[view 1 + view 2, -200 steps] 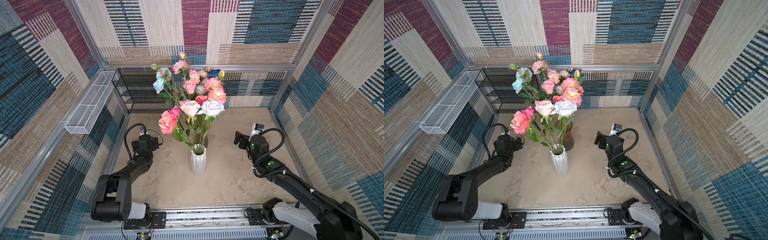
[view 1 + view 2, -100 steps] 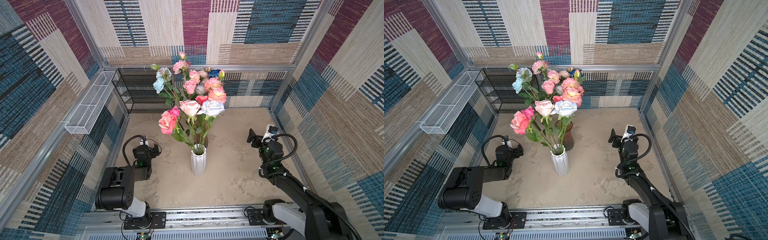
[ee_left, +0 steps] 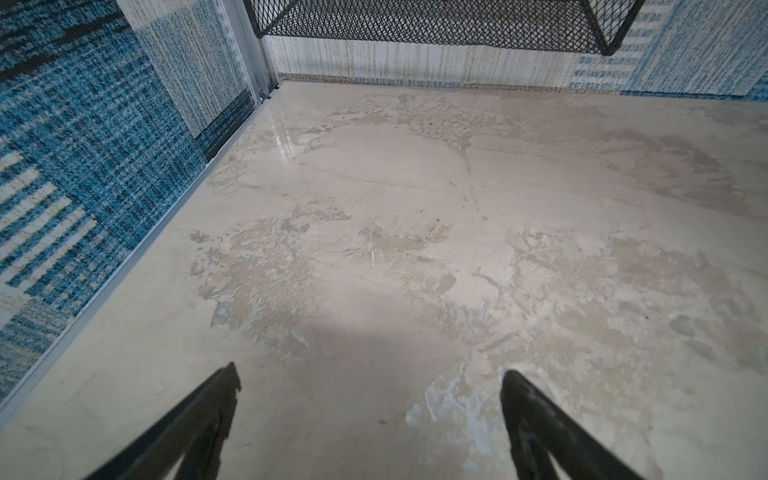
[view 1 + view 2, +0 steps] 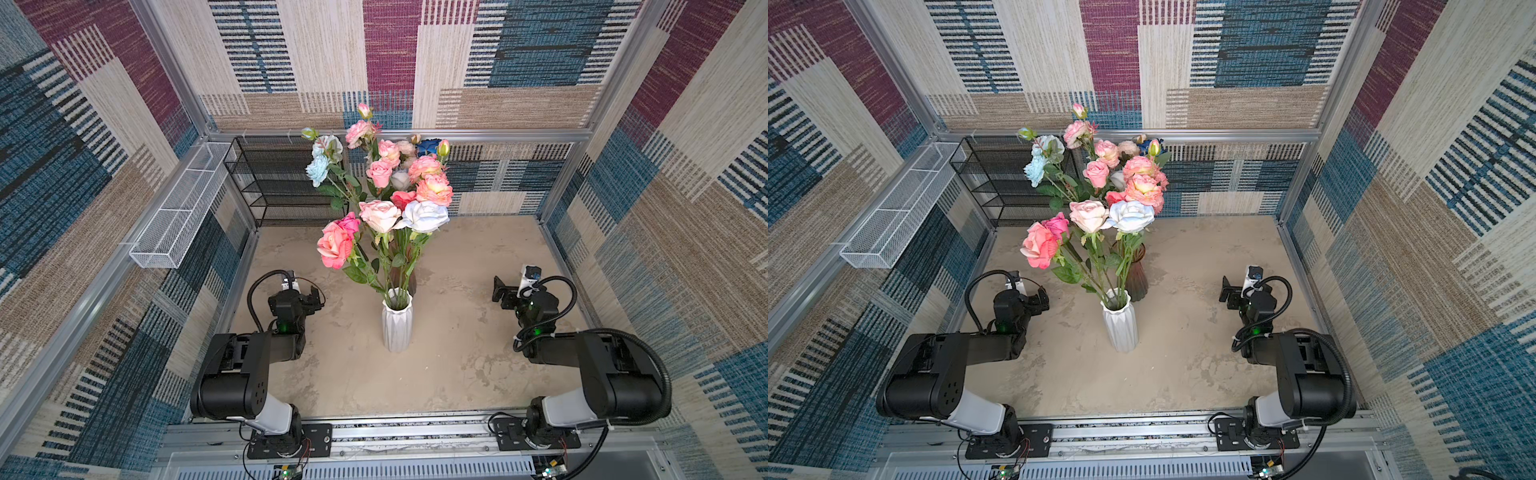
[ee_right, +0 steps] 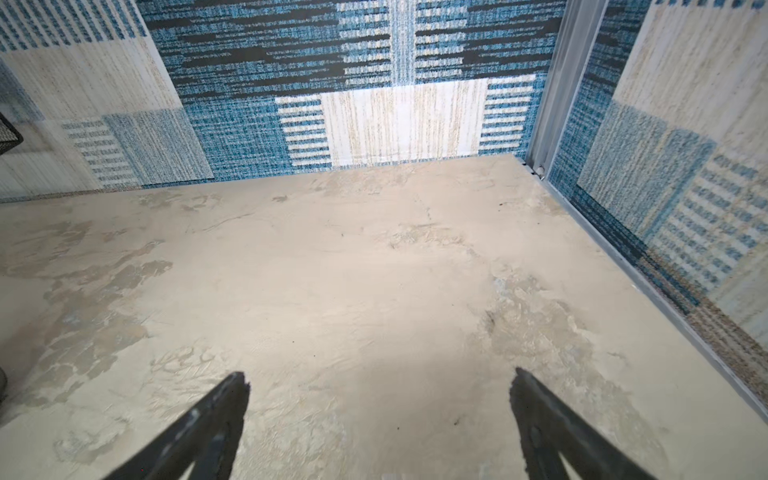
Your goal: Arrange the flowers into the vase
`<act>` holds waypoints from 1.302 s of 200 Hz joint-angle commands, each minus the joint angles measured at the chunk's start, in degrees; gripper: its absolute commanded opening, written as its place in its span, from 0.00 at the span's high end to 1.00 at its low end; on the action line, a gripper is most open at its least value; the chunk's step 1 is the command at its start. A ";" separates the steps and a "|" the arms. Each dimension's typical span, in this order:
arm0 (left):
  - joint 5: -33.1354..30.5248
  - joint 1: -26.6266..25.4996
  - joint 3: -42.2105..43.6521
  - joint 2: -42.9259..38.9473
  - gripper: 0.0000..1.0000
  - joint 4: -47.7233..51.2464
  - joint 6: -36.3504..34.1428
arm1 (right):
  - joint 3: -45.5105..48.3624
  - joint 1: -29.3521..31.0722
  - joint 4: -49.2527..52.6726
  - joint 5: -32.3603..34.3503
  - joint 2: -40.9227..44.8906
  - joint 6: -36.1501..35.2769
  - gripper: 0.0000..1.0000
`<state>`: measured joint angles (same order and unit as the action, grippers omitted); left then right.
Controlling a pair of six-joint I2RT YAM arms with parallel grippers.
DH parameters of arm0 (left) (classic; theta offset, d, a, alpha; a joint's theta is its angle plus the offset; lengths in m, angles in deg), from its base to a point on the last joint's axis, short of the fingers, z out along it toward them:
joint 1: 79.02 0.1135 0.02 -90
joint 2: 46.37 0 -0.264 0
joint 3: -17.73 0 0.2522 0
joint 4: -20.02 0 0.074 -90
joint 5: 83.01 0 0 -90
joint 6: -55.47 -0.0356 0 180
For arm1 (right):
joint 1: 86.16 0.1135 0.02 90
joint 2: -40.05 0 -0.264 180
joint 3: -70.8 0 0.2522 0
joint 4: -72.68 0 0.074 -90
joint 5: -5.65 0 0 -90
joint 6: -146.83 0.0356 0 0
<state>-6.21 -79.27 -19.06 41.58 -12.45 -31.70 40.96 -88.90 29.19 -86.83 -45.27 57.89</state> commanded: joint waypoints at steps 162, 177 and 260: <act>-0.34 -0.01 -0.18 0.09 0.00 -2.52 -0.37 | 3.24 0.11 -14.72 -5.18 -2.46 -2.27 0.00; -0.35 0.00 -0.24 0.06 0.00 -2.49 -0.37 | 3.19 0.11 -14.73 -5.18 -2.48 -2.24 0.00; -0.39 -0.01 -0.17 0.10 0.00 -2.61 -0.45 | 3.24 0.11 -14.73 -5.19 -2.48 -2.29 0.00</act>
<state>-6.18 -79.27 -19.08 41.75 -12.72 -31.70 44.53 -88.81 16.05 -91.81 -47.93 56.16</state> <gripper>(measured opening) 0.997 0.996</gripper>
